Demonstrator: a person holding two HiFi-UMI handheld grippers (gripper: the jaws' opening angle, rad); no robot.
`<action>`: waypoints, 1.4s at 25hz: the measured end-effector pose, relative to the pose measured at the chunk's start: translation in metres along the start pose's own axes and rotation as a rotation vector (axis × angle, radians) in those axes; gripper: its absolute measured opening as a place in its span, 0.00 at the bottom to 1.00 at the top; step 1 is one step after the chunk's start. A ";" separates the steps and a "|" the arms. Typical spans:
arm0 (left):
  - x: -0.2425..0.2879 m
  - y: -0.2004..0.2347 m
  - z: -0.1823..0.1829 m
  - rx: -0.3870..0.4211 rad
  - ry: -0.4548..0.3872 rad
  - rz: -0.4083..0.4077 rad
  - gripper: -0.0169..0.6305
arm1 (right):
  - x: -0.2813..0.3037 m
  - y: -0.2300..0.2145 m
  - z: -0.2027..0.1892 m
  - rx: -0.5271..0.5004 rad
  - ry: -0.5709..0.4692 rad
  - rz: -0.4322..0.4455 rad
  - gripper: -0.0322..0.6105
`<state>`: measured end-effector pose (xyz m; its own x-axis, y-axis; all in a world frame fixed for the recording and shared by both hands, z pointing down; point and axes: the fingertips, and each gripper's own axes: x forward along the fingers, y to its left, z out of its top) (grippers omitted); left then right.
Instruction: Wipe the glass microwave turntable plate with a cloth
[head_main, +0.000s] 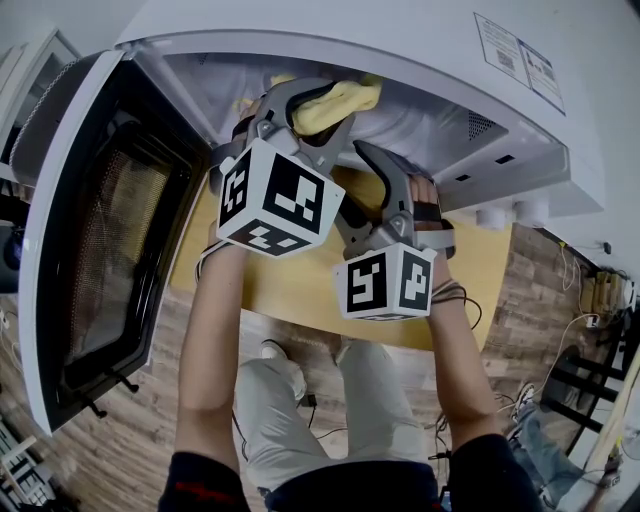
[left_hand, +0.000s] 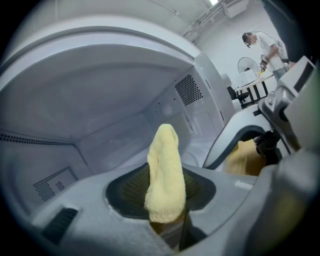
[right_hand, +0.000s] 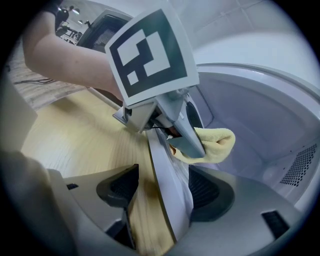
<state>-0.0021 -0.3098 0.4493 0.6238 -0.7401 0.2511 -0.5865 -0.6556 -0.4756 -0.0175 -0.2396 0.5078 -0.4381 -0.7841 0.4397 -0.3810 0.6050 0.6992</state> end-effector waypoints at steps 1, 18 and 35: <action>-0.001 0.003 -0.002 -0.005 0.005 0.008 0.24 | 0.000 0.000 0.000 0.001 0.000 -0.001 0.48; -0.016 0.038 -0.024 -0.112 0.111 0.202 0.24 | 0.000 -0.001 0.000 -0.009 0.004 -0.013 0.48; -0.016 0.040 -0.032 -0.135 0.156 0.176 0.24 | 0.000 0.001 0.000 -0.016 0.001 -0.003 0.48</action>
<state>-0.0517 -0.3288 0.4532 0.4253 -0.8518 0.3059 -0.7489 -0.5210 -0.4095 -0.0181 -0.2391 0.5086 -0.4362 -0.7861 0.4380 -0.3691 0.6002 0.7096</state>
